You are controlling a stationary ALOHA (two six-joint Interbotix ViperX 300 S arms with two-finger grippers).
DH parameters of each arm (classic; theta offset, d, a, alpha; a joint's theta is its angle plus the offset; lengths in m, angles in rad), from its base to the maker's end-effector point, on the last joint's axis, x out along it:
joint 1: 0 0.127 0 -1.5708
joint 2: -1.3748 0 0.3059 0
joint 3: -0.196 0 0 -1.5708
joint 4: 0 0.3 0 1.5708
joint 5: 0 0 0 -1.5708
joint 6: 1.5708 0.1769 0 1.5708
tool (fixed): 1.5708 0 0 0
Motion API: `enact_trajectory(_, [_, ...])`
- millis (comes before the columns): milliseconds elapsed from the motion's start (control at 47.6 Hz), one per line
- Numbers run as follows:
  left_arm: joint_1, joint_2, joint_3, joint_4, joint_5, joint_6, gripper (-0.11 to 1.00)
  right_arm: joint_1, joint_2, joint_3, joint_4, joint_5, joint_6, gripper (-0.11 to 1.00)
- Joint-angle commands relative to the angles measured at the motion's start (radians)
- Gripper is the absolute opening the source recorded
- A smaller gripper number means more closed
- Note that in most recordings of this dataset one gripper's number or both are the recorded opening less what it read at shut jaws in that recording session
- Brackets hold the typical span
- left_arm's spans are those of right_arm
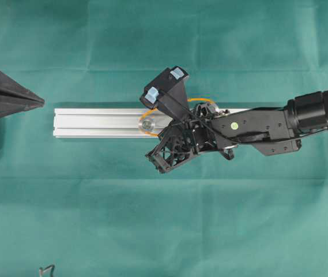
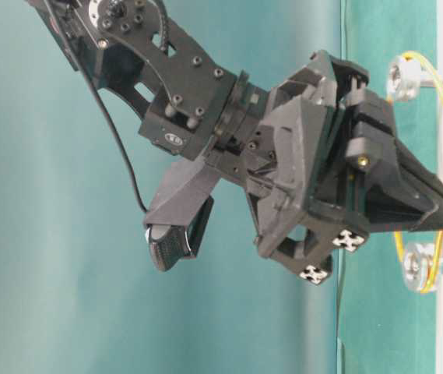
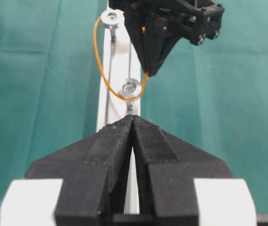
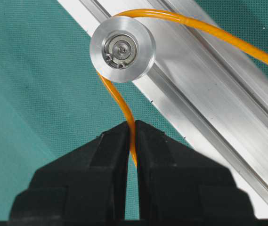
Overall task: Hook the rubber onto the shaft.
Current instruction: 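Open the right gripper to release the band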
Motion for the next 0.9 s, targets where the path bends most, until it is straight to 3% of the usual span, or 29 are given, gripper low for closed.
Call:
enact_trajectory(0, [0.003, 0.006, -0.032, 0.003, -0.005, 0.000, 0.00, -0.002, -0.043, -0.008, -0.006, 0.000, -0.002, 0.07])
enact_trajectory(568, [0.003, 0.008, -0.034, 0.003, -0.005, -0.002, 0.00, -0.002, -0.043, -0.008, -0.008, -0.002, -0.032, 0.09])
enact_trajectory(652, [0.003, 0.006, -0.032, 0.003, -0.006, -0.002, 0.00, -0.002, -0.041, -0.008, -0.008, 0.002, -0.032, 0.25])
enact_trajectory(799, [0.003, 0.006, -0.034, 0.003, -0.005, -0.002, 0.00, -0.002, -0.041, -0.008, -0.008, 0.003, -0.034, 0.71])
enact_trajectory(883, [0.003, 0.006, -0.034, 0.003, -0.006, -0.002, 0.00, -0.002, -0.043, -0.008, -0.008, 0.003, -0.034, 0.92])
